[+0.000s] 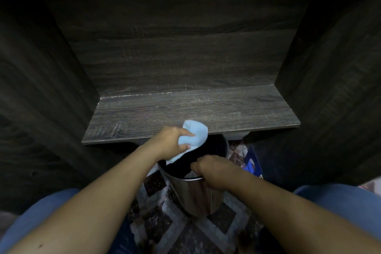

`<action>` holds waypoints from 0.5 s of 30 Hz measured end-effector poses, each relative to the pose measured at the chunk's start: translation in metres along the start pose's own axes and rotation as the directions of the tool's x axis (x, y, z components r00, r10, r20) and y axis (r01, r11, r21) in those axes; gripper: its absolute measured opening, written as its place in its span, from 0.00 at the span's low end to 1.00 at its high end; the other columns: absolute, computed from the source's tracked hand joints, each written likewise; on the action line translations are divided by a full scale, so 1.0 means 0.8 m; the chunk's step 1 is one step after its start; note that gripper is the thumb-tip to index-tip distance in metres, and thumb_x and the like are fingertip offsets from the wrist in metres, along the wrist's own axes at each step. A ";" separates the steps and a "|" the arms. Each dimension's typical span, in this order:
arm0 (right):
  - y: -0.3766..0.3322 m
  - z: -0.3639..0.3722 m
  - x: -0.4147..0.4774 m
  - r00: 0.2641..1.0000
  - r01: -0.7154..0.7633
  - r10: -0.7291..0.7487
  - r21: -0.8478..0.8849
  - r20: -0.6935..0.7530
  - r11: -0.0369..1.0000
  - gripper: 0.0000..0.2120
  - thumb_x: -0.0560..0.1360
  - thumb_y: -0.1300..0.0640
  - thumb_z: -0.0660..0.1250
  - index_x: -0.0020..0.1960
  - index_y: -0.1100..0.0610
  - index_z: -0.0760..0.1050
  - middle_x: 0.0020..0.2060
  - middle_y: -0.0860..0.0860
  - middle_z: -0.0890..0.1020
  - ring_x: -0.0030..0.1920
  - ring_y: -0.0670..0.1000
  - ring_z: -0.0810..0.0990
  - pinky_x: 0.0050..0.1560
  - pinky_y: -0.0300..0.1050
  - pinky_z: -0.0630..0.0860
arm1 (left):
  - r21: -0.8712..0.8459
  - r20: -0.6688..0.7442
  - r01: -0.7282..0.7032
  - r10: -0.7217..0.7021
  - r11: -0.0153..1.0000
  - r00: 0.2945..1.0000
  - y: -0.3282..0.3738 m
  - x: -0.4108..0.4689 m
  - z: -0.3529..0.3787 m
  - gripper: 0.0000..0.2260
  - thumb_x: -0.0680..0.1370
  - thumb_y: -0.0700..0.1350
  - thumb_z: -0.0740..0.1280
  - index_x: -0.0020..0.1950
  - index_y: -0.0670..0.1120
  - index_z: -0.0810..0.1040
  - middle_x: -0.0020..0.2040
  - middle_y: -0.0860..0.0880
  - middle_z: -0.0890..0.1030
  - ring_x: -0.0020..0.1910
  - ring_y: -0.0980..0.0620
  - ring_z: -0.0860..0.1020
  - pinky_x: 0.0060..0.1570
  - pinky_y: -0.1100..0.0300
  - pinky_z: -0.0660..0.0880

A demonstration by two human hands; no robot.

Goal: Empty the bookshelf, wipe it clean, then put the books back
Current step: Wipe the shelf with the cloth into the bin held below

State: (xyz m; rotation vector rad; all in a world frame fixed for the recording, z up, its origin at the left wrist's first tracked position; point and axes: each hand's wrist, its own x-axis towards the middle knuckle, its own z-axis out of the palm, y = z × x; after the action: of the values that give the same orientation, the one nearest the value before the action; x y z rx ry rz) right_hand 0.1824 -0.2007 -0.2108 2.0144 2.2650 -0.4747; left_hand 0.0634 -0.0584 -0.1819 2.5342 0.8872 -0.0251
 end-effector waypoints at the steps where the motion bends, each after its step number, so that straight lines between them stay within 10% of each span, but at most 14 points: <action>1: -0.002 0.000 -0.002 1.000 0.004 -0.004 -0.002 0.003 1.000 0.11 0.74 0.65 0.62 0.56 0.59 0.73 0.53 0.58 0.76 0.54 0.61 0.76 0.46 0.50 0.72 | 0.001 0.011 -0.015 0.015 1.000 1.000 0.004 -0.005 -0.002 0.19 0.76 0.50 0.70 0.67 0.55 0.76 0.67 0.47 0.76 0.66 0.49 0.73 0.63 0.63 0.66; 11: -0.009 -0.003 -0.008 0.999 0.032 -0.031 -0.028 0.014 0.999 0.12 0.73 0.67 0.63 0.56 0.60 0.72 0.52 0.59 0.76 0.53 0.61 0.76 0.48 0.53 0.76 | -0.072 -0.459 0.032 -0.062 0.997 0.886 0.013 -0.035 -0.029 0.20 0.76 0.50 0.68 0.69 0.55 0.73 0.54 0.47 0.73 0.53 0.45 0.75 0.52 0.56 0.72; 15: -0.007 -0.002 -0.005 1.000 0.018 -0.018 -0.040 -0.007 0.999 0.13 0.74 0.65 0.63 0.58 0.59 0.73 0.53 0.59 0.77 0.55 0.61 0.76 0.49 0.52 0.75 | -0.054 -0.358 0.045 -0.061 0.998 0.932 -0.005 -0.023 -0.015 0.21 0.77 0.49 0.67 0.70 0.55 0.71 0.58 0.46 0.73 0.57 0.45 0.74 0.56 0.55 0.71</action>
State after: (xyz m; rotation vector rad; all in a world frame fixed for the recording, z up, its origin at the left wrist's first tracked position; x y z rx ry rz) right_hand 0.1781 -0.2043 -0.2070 1.9821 2.2795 -0.4207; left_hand 0.0444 -0.0611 -0.1697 2.5128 1.0788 0.4511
